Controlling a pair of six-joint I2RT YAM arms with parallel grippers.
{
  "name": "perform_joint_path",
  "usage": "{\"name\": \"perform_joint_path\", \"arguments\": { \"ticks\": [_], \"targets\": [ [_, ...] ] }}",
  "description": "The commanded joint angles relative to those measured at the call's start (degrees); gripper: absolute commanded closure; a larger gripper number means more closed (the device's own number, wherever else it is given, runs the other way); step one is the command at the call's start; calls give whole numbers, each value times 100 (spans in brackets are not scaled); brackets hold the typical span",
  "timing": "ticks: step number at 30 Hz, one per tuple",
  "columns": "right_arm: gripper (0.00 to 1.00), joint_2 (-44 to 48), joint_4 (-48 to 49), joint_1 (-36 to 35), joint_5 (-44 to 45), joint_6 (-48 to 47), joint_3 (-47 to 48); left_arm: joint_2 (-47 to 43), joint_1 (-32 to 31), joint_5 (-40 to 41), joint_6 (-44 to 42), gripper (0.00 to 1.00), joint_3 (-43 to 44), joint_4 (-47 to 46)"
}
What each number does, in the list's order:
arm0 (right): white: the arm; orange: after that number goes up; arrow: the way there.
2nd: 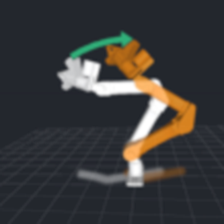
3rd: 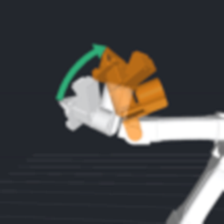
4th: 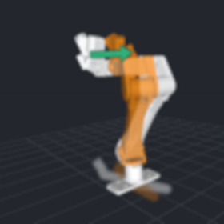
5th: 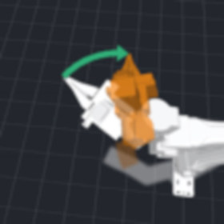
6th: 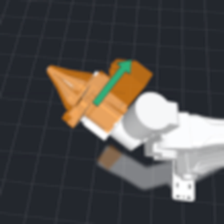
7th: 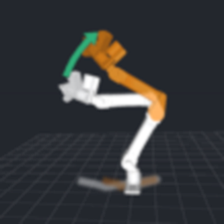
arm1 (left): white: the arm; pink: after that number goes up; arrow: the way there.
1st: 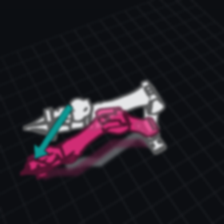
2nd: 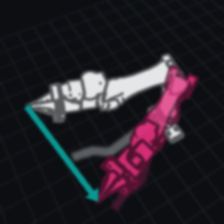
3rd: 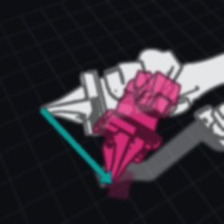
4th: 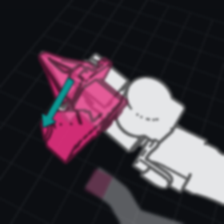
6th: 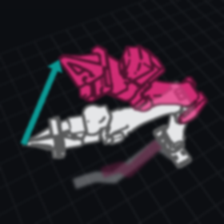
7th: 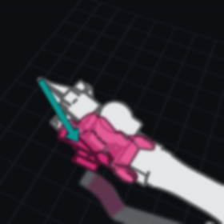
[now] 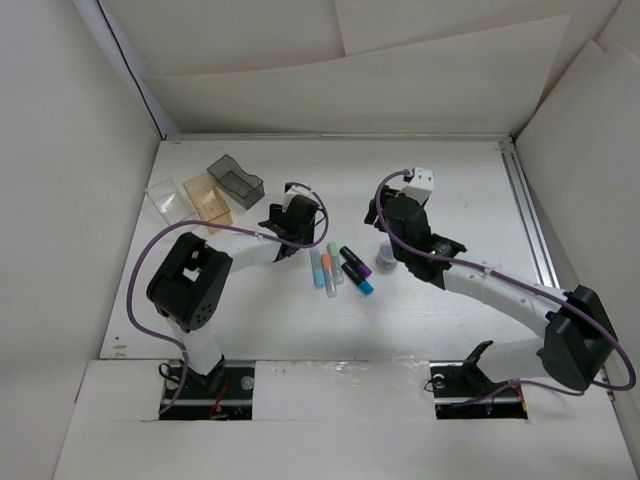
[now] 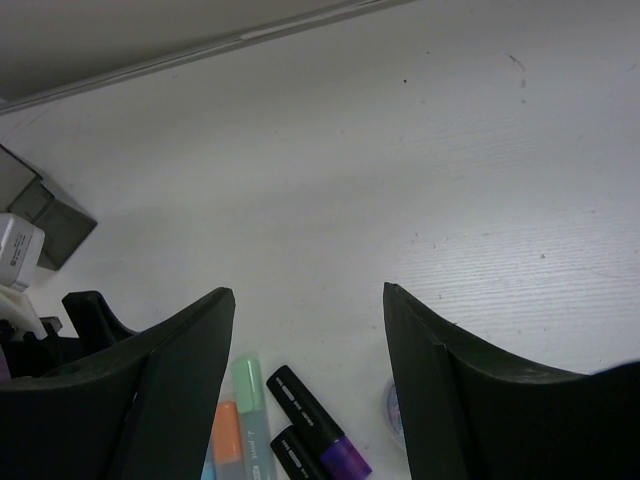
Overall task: Sort the stationery into containers
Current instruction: Pick up the stationery from the center of the board, then place the stationery in the storage box.
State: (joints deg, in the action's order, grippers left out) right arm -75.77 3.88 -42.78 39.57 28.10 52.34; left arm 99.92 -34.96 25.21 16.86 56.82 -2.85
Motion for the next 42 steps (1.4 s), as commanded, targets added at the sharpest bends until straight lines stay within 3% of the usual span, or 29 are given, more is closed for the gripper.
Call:
{"name": "perform_joint_path", "arguments": {
  "ticks": [1, 12, 14, 15, 18, 19, 21, 30, 36, 42],
  "targets": [
    [33, 97, 157, 25, -20, -76, 49, 151, 95, 98, 72, 43, 286, 276],
    [33, 97, 157, 77, -20, -76, 49, 704, 95, 168, 133, 43, 743, 487],
    [33, 97, 157, 77, -20, -76, 49, 704, 95, 168, 133, 53, 743, 487],
    [33, 97, 157, 77, -20, -76, 49, 704, 95, 168, 185, 66, 743, 426],
    [33, 97, 210, 77, -20, -76, 49, 704, 147, 221, 186, 78, 743, 426],
    [33, 45, 210, 77, -81, -76, 49, 704, 147, 221, 186, 89, 743, 426],
    [33, 44, 210, 77, -81, -76, 49, 635, 147, 221, 239, 100, 743, 426],
    [33, 97, 210, 77, -81, -76, 49, -586, 226, 318, 757, 100, 576, 540],
    [33, 202, 210, 77, -81, -76, -4, -1791, 1051, -587, 1249, 100, 269, -231],
    [33, 141, 210, 77, -143, -76, -4, -1976, 1894, -70, 1802, 100, 383, -926]
  ]
}}
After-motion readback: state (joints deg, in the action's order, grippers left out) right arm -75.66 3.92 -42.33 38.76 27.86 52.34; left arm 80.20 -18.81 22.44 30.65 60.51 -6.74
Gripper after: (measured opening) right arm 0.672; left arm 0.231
